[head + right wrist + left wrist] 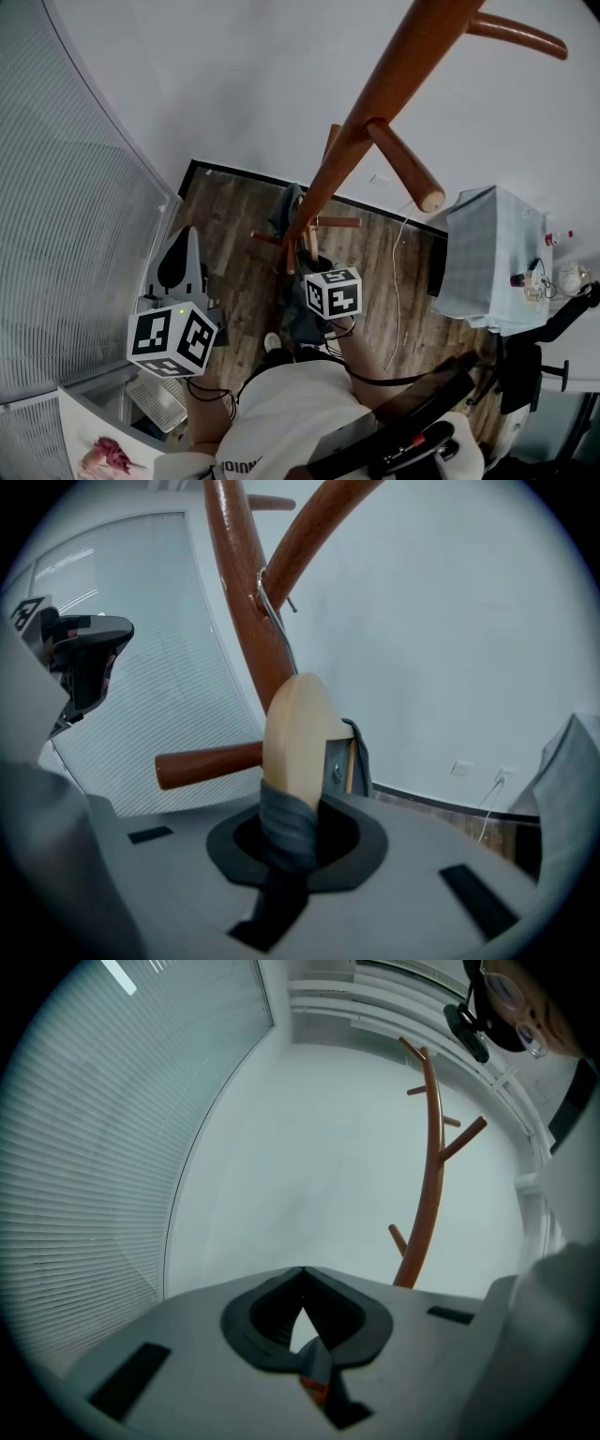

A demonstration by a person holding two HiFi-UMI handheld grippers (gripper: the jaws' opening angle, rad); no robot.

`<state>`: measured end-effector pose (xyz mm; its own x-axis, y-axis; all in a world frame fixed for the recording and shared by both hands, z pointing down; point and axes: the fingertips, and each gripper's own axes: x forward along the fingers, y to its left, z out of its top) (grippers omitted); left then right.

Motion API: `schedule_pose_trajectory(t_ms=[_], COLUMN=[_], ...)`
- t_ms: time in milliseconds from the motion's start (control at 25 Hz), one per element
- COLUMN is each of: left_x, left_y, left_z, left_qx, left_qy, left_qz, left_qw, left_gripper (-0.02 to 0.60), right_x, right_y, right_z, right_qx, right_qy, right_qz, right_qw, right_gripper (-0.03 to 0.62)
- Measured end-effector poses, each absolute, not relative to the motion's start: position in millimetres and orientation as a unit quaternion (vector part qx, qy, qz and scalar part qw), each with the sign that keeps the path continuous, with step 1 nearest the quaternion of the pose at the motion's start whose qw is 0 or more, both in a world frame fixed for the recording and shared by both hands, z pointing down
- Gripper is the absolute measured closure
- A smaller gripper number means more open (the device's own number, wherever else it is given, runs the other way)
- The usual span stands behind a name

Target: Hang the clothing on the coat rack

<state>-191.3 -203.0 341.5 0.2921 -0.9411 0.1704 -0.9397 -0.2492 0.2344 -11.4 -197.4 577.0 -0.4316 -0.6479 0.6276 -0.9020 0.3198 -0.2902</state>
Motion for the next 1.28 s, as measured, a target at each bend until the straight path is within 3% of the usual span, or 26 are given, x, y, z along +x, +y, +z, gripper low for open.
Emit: schedule_pose_trajectory(t_ms=[880, 1280], left_x=[-182, -171], left_y=[-201, -197], left_z=[340, 340], left_qx=[0.799, 0.803], left_qy=[-0.584, -0.578], left_qz=[-0.005, -0.008], left_qw=[0.144, 0.146], left_gripper=[0.569, 0.569], right_x=[-19, -9], right_y=[-188, -187], right_z=[582, 566], right_qx=[0.442, 0.448], right_qy=[-0.807, -0.811], right_qz=[0.298, 0.284], right_qw=[0.255, 0.246], right_gripper=[0.542, 0.470])
